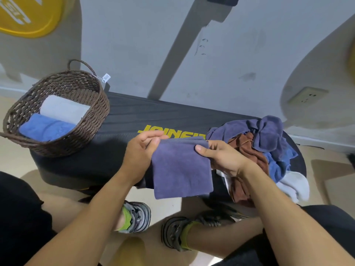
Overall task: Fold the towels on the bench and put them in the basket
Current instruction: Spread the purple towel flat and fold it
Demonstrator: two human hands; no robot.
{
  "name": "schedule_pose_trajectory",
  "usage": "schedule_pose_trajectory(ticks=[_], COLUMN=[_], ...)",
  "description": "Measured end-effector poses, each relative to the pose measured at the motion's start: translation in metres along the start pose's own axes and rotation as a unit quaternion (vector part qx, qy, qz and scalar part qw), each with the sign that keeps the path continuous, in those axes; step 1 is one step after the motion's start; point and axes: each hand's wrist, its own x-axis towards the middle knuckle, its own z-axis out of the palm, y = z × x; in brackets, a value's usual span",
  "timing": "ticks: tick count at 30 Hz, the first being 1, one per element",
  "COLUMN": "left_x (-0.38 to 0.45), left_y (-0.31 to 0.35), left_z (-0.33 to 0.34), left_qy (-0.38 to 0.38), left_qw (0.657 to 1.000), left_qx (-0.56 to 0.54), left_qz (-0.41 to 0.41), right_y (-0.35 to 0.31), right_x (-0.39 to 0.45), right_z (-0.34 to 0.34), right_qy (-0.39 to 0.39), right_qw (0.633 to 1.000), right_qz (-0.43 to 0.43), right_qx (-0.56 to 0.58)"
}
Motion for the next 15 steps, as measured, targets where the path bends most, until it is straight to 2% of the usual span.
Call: schedule_pose_trajectory(ticks=[1,3,5,6,8,10,12,15], left_x=[0.001,0.002,-0.001,-0.003,-0.008,-0.008,-0.004,-0.002], left_y=[-0.009,-0.027,-0.048,-0.059,-0.074,-0.079,-0.078,-0.078], left_z=[0.003,0.006,0.005,0.003,0.003,0.004,0.005,0.004], left_qy=[0.011,0.007,-0.012,-0.01,0.019,0.046,0.05,0.043], left_qw=[0.999,0.983,0.959,0.953,0.957,0.971,0.981,0.983], left_qx=[-0.033,-0.092,-0.071,-0.048,-0.019,0.016,0.062,0.119], left_qz=[-0.036,-0.159,-0.274,-0.301,-0.288,-0.234,-0.174,-0.135], right_y=[0.006,0.022,0.04,0.047,0.055,0.056,0.055,0.056], right_x=[0.006,0.019,0.028,0.031,0.035,0.039,0.04,0.042], right_z=[0.001,0.006,0.011,0.013,0.013,0.012,0.012,0.01], right_qy=[0.021,0.093,0.153,0.169,0.193,0.218,0.257,0.317], right_qw=[0.999,0.994,0.984,0.981,0.976,0.974,0.964,0.94], right_qz=[0.021,0.054,0.088,0.099,0.098,0.066,0.031,0.041], right_qx=[0.02,0.023,0.011,0.005,0.003,-0.006,-0.059,-0.119])
